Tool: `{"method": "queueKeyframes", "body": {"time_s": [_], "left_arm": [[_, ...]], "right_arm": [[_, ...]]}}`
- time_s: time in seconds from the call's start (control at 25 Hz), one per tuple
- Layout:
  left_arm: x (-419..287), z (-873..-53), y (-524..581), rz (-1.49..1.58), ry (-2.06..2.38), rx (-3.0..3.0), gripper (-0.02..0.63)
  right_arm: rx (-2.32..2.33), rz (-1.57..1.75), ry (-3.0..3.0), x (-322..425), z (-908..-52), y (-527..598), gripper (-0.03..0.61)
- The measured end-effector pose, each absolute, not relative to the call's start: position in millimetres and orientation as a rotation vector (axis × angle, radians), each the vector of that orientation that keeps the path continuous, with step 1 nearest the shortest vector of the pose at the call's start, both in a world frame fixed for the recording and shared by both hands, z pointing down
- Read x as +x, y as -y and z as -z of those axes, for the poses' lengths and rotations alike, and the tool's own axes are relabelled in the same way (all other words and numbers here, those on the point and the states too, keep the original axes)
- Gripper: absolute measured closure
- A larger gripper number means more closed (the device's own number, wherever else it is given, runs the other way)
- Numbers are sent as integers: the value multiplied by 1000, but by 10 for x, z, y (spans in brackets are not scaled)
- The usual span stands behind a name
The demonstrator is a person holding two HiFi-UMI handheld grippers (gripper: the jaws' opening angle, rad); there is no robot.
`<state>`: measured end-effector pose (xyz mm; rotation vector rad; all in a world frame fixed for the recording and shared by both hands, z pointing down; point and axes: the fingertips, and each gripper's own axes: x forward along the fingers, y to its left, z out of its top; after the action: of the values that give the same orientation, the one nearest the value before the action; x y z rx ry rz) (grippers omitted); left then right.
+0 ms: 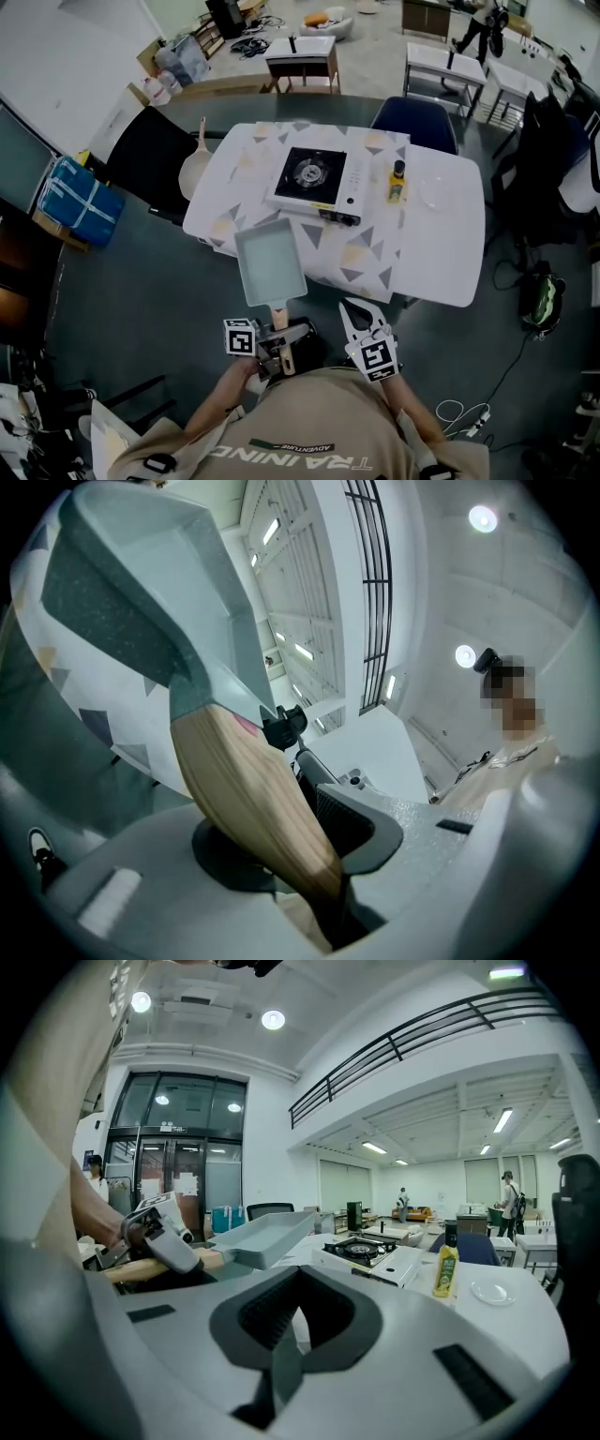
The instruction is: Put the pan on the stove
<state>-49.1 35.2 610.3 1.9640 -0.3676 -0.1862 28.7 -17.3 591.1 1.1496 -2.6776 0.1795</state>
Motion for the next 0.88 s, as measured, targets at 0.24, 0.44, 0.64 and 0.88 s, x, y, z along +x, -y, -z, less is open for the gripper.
{"method": "queueKeyframes", "body": {"time_s": [0.24, 0.44, 0.64, 0.88], "left_arm": [[-761, -6067, 46, 146, 303, 1975, 488], [-1014, -6132, 365, 81, 267, 2010, 488], [-1235, -6229, 586, 53, 211, 2002, 488], [-1360, -6311, 813, 27, 171, 1956, 488]], "right_arm": [[1200, -165, 2650, -23, -5781, 551, 575], [1250, -184, 2623, -255, -5725, 826, 575], [1348, -237, 2575, -397, -5824, 981, 575], [1400, -254, 2522, -416, -5798, 1190, 575]]}}
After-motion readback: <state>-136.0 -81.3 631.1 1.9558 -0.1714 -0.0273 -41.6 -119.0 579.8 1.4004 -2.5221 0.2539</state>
